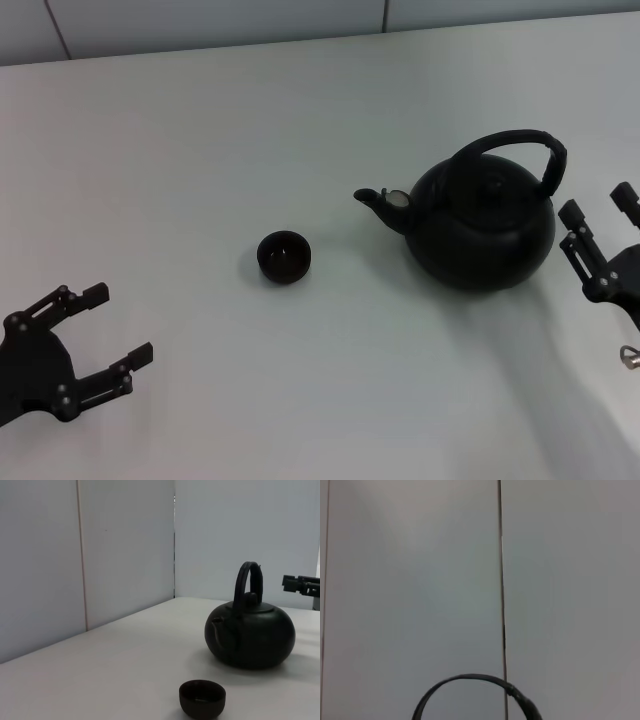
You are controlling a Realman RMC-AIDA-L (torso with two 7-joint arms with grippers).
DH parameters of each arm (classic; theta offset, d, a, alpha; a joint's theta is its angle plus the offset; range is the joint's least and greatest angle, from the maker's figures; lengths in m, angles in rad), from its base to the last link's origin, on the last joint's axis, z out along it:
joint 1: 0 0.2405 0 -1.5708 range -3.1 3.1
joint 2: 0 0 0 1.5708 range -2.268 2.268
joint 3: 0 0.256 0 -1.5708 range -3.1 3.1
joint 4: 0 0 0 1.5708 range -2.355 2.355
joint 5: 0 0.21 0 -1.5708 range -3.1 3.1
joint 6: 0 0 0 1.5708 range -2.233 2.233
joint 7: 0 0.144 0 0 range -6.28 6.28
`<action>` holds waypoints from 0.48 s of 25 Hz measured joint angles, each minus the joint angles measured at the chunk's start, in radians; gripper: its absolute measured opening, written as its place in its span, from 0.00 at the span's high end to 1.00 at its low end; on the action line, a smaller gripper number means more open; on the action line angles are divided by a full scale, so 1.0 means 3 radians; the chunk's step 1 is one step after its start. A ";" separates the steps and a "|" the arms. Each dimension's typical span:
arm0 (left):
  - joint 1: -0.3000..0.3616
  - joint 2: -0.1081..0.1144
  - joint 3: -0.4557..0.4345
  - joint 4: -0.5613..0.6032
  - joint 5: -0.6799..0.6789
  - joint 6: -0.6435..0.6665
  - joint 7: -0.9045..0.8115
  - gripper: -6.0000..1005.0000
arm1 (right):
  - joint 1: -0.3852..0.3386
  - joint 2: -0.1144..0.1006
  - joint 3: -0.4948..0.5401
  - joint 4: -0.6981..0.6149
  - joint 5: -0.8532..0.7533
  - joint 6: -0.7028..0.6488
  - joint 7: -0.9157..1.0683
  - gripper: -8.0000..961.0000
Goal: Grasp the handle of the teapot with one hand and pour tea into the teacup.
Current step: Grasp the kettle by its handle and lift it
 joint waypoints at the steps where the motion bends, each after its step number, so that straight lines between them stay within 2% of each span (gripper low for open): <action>1: -0.0003 0.0000 0.0000 0.0001 -0.0003 0.0000 0.0000 0.15 | 0.0004 0.0000 0.0009 0.0001 0.0000 0.0007 -0.0002 0.38; 12: -0.0007 -0.0014 -0.0021 0.0000 -0.0009 -0.0003 0.0001 0.15 | 0.0207 -0.0017 0.0080 -0.0048 0.0000 0.0188 -0.0010 0.38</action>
